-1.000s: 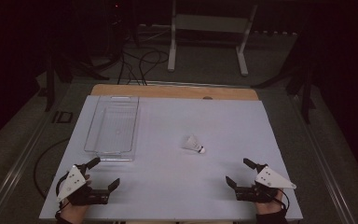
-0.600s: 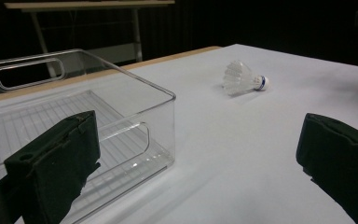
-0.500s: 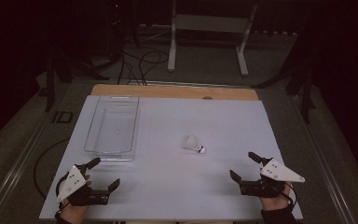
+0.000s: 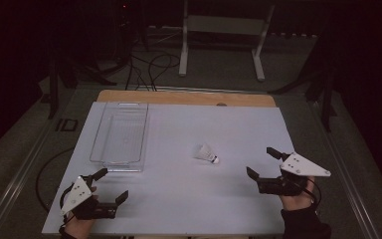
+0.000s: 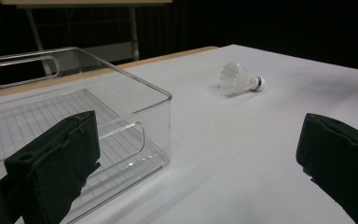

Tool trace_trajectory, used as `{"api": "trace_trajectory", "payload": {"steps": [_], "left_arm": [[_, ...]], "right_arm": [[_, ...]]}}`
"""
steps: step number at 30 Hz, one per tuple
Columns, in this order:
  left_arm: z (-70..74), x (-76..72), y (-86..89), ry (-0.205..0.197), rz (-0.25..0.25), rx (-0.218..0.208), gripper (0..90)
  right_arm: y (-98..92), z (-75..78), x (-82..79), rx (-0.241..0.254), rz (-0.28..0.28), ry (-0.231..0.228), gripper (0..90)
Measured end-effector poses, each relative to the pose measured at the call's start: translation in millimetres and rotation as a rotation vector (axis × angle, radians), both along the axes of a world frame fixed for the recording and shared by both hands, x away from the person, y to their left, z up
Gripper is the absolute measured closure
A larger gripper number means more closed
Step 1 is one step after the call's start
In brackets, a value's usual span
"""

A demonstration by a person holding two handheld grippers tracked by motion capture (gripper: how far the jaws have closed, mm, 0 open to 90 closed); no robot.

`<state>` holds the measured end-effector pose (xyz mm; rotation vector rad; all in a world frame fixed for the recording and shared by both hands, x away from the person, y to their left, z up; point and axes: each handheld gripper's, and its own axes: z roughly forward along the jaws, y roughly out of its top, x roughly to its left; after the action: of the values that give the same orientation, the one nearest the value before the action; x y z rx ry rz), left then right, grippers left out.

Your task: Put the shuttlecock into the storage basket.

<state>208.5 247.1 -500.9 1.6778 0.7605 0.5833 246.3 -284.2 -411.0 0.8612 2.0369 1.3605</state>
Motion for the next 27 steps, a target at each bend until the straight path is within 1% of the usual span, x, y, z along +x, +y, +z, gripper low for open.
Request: {"api": "trace_trajectory", "payload": {"steps": [2, 6, 8, 11, 13, 16, 17, 19, 20, 21, 23, 24, 25, 27], "left_arm": [[0.1, -0.1, -0.2, -0.001, -0.001, -0.004, 0.0], [0.1, -0.1, -0.4, -0.001, -0.004, 0.002, 0.0], [0.2, -0.1, -0.6, -0.001, -0.006, 0.003, 0.0], [0.1, 0.0, -0.6, 0.0, -0.008, 0.006, 0.0], [0.0, 0.1, -0.7, 0.001, -0.009, 0.007, 0.0], [0.1, 0.0, -1.0, 0.0, -0.01, 0.007, 0.0], [0.1, 0.0, -1.0, 0.001, -0.011, 0.006, 0.0], [0.1, 0.0, -0.9, 0.001, -0.012, 0.006, 0.0], [0.1, 0.1, -0.8, 0.001, -0.013, 0.005, 0.0], [0.1, 0.1, -0.8, 0.001, -0.013, 0.005, 0.0], [-0.2, 0.1, -1.2, 0.002, -0.014, 0.004, 0.0], [-0.2, 0.2, -1.4, 0.003, -0.015, 0.004, 0.0], [-0.1, 0.2, -1.4, 0.001, -0.013, 0.005, 0.0], [-0.2, 0.4, -1.5, 0.002, -0.017, 0.002, 0.0]], "right_arm": [[0.6, 1.8, 3.9, -0.013, 0.016, 0.003, 9.0], [3.1, 2.1, 13.2, -0.02, 0.055, 0.046, 9.0], [3.8, 1.5, 17.7, -0.031, 0.067, 0.065, 9.0], [4.3, 0.3, 23.5, -0.033, 0.079, 0.08, 9.0], [4.5, 0.4, 26.7, -0.035, 0.081, 0.1, 9.0], [5.6, 0.4, 31.1, -0.032, 0.1, 0.127, 9.0], [6.4, 0.3, 32.7, -0.04, 0.111, 0.141, 9.0], [8.8, -0.3, 35.4, -0.063, 0.114, 0.163, 9.0], [10.1, -0.7, 36.8, -0.066, 0.126, 0.171, 9.0], [10.1, -0.7, 36.8, -0.066, 0.126, 0.171, 9.0], [14.3, -1.4, 41.0, -0.086, 0.146, 0.19, 9.0], [16.0, -1.2, 41.8, -0.088, 0.157, 0.198, 9.0], [17.6, -1.5, 43.3, -0.093, 0.154, 0.194, 9.0], [19.8, -1.5, 46.4, -0.102, 0.162, 0.205, 9.0]]}}
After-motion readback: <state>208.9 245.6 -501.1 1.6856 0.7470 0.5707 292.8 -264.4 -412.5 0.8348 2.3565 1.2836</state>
